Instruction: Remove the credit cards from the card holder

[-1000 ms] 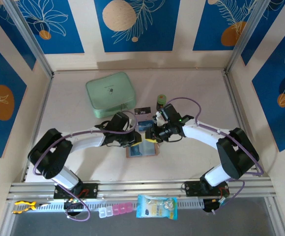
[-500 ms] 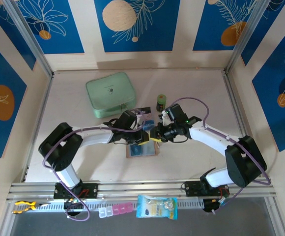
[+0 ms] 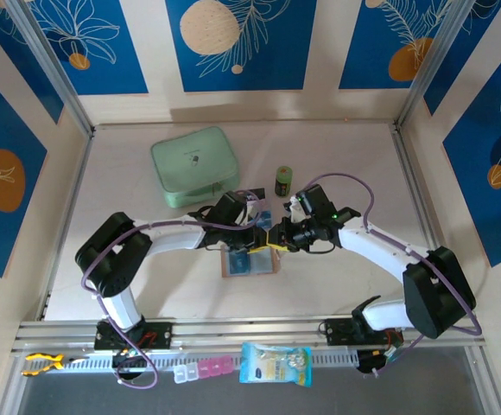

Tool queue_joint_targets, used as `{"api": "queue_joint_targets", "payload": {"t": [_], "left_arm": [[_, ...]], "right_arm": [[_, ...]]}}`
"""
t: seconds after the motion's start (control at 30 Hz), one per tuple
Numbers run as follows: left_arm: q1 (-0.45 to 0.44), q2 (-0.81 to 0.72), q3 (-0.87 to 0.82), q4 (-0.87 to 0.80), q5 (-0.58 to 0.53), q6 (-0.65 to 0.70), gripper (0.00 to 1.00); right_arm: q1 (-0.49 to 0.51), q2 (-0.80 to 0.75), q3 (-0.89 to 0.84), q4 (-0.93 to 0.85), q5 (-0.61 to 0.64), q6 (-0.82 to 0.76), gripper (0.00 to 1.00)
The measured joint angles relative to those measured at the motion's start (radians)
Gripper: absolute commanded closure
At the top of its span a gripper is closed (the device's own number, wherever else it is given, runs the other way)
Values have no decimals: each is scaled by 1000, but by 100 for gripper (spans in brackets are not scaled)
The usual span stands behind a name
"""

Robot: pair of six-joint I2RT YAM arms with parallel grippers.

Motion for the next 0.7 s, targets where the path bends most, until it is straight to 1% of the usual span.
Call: {"api": "queue_joint_targets", "payload": {"t": [0.33,0.53,0.7], "left_arm": [[4,-14,-20,0,-2,0,74],[30,-77,-88,-1,-9,1,75],[65,-148,-155,-6,-16,3,76]], "right_arm": [[0,3,0,6,-1,0,75],[13,43,0,16,-1,1,76],[49,107,21,20,0,1,76]]}}
